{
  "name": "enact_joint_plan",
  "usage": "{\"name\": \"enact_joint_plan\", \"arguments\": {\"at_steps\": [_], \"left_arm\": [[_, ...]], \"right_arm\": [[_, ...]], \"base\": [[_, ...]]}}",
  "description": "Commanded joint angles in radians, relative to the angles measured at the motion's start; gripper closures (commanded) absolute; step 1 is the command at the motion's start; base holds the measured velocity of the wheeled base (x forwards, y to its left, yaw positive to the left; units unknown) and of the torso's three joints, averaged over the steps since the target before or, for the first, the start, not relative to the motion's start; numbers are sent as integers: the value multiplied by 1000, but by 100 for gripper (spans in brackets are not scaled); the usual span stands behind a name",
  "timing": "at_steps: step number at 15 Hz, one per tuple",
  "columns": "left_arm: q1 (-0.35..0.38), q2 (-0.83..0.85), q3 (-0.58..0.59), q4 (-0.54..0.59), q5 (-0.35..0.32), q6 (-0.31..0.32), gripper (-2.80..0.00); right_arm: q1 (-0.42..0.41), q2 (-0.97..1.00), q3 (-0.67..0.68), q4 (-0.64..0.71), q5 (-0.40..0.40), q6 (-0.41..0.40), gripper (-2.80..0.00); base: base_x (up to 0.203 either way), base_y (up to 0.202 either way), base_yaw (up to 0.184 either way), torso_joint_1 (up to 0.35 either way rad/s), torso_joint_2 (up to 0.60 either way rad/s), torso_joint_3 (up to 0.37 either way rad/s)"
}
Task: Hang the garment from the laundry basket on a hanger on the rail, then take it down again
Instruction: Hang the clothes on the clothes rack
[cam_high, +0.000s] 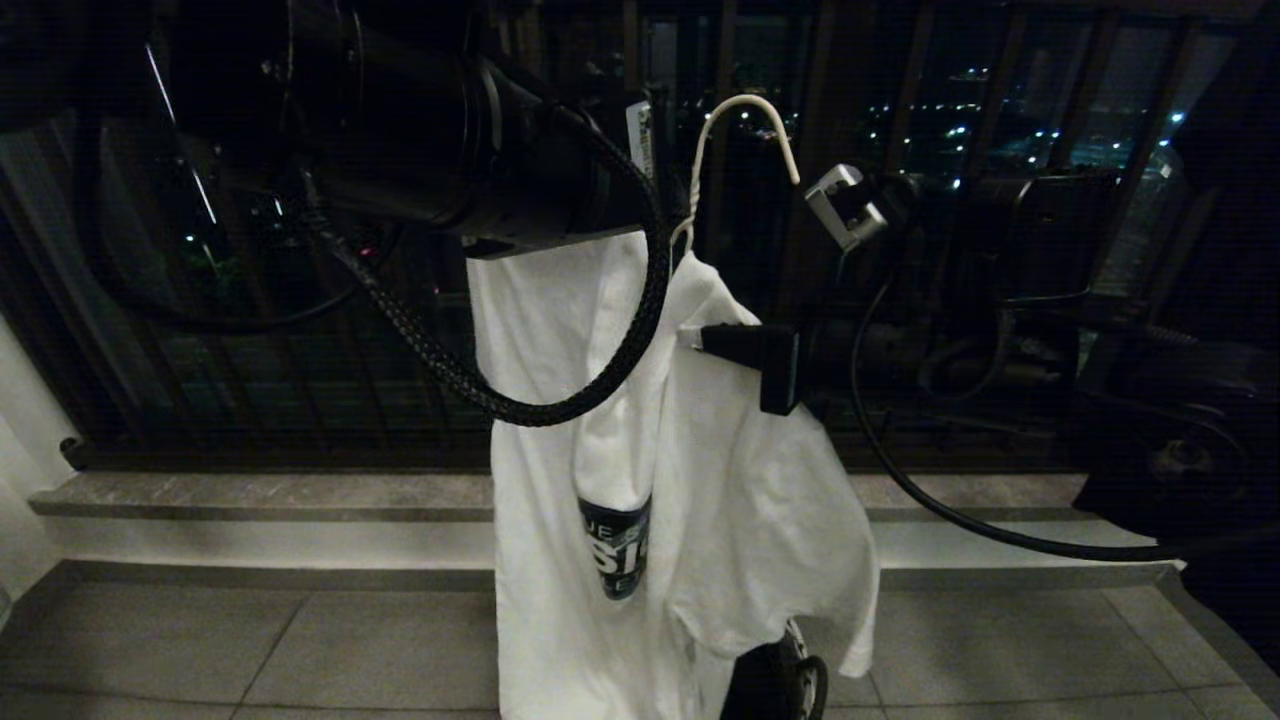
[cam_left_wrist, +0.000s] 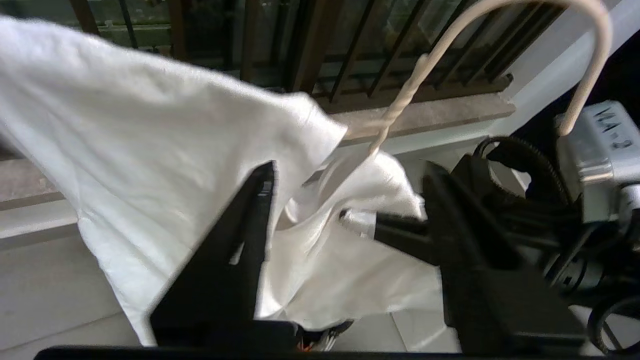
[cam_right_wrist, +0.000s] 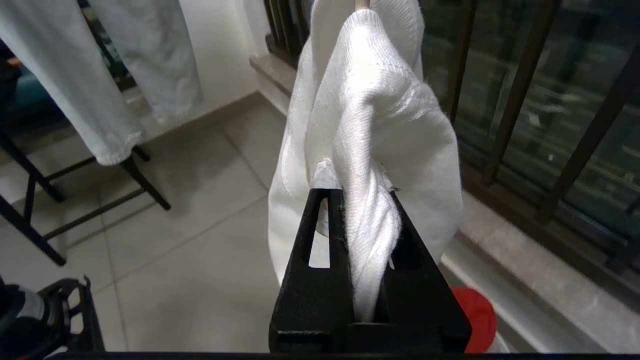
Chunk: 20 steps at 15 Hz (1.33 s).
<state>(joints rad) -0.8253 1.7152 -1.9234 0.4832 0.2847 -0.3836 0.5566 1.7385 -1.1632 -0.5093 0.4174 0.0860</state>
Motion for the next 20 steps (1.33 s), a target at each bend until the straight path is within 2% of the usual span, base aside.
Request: {"name": "enact_joint_plan", "arguments": {"at_steps": [1, 3, 5, 6, 8, 9, 10, 11, 12, 13, 16, 18, 20], "left_arm": [[1, -44, 19, 15, 4, 6, -280], [42, -105, 33, 68, 5, 36, -280], [112, -133, 36, 93, 5, 63, -280], [142, -142, 43, 98, 3, 92, 0], [170, -166, 74, 158, -21, 155, 0], [189, -196, 99, 195, -111, 218, 0], [239, -227, 122, 216, -275, 292, 0], [303, -253, 136, 232, -404, 360, 0], [355, -273, 147, 249, -471, 452, 0], [377, -280, 154, 296, -498, 531, 0], [387, -297, 156, 418, -516, 642, 0], [387, -299, 159, 462, -516, 678, 0], [387, -293, 162, 460, -513, 690, 0]], "right_arm": [[0, -1, 7, -12, 3, 1, 0], [0, 1, 7, -12, 4, 1, 0], [0, 1, 7, -12, 8, 1, 0], [0, 1, 7, -11, 9, 1, 0], [0, 1, 8, -9, 15, 1, 0], [0, -1, 8, -5, 25, 1, 0], [0, -2, 12, 0, 34, 0, 0], [-1, -3, 17, 3, 56, 0, 0], [-1, -8, 25, 4, 98, 0, 0], [-3, -11, 34, 5, 143, 0, 0], [-16, -16, 65, 4, 283, -4, 0], [-19, -15, 84, 4, 339, -6, 0], [-20, -10, 96, 4, 403, -9, 0]], "base": [[0, 0, 0, 0, 0, 0], [0, 0, 0, 0, 0, 0], [0, 0, 0, 0, 0, 0], [0, 0, 0, 0, 0, 0], [0, 0, 0, 0, 0, 0], [0, 0, 0, 0, 0, 0], [0, 0, 0, 0, 0, 0], [0, 0, 0, 0, 0, 0], [0, 0, 0, 0, 0, 0], [0, 0, 0, 0, 0, 0], [0, 0, 0, 0, 0, 0], [0, 0, 0, 0, 0, 0], [0, 0, 0, 0, 0, 0]]}}
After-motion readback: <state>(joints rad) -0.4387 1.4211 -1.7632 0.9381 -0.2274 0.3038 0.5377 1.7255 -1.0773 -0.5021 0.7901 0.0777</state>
